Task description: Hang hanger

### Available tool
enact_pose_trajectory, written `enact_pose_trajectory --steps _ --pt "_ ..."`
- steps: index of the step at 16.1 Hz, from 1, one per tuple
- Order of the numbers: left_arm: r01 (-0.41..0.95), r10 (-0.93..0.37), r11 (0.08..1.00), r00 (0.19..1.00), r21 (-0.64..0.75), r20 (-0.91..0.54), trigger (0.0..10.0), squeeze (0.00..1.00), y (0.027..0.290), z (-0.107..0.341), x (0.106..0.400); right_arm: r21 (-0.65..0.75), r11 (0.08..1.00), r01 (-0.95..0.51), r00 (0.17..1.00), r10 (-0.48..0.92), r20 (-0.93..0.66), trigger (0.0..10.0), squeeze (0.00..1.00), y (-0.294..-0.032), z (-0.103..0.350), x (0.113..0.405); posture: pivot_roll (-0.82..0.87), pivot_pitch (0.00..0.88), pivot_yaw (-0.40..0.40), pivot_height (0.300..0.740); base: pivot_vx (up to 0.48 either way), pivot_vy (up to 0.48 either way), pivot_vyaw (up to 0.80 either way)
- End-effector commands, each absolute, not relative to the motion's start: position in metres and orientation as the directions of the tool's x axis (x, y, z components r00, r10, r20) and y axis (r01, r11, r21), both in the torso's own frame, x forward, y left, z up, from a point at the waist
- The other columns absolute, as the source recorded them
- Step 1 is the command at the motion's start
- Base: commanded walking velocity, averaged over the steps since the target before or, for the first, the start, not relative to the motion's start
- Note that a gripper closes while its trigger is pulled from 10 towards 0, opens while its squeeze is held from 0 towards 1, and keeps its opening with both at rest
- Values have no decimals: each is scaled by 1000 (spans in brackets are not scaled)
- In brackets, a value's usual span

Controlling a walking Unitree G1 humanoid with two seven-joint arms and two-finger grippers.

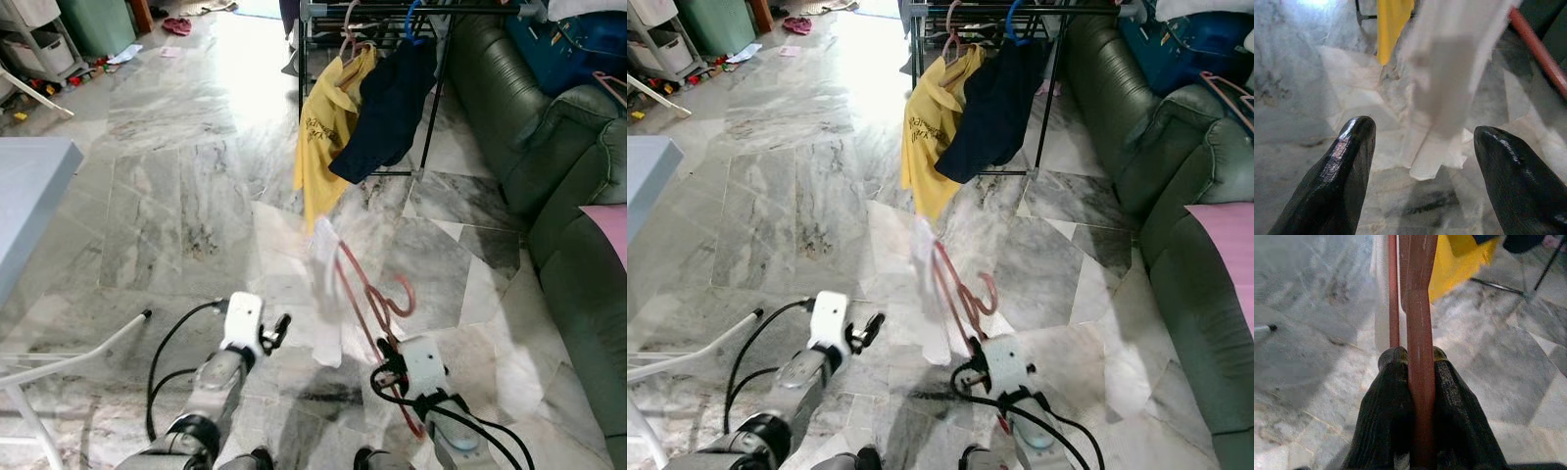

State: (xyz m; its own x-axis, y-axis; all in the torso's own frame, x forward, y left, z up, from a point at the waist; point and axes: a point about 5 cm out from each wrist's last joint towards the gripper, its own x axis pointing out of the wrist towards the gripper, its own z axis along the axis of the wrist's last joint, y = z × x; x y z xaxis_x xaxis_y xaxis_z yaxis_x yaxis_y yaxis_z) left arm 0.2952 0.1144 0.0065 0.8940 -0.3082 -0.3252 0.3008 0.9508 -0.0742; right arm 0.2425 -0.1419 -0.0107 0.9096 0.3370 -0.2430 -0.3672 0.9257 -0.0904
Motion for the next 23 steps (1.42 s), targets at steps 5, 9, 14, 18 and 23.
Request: enact_pose_trajectory --steps 5,9,14,18,23 --pt "335 -351 936 900 -107 -257 10000 0 102 20 305 -15 871 -490 857 479 -187 10000 0 -129 -3 237 -197 158 29 740 0 0 0" --pt "347 -369 928 903 -134 -222 10000 0 94 30 312 3 825 -565 816 559 -148 10000 0 -124 8 237 -202 159 35 740 0 0 0" --pt "328 -336 940 937 -92 -96 10000 0 86 60 332 7 808 -588 803 586 -111 10000 0 -124 20 240 -201 169 42 740 0 0 0" --pt "350 -351 936 936 -35 -38 10000 0 80 72 337 9 795 -606 788 602 -125 10000 0 -118 21 244 -199 177 56 740 0 0 0" --pt "327 -329 944 944 -39 -40 0 0 84 71 338 2 783 -622 776 617 -133 10000 0 -114 21 244 -206 170 56 740 0 0 0"
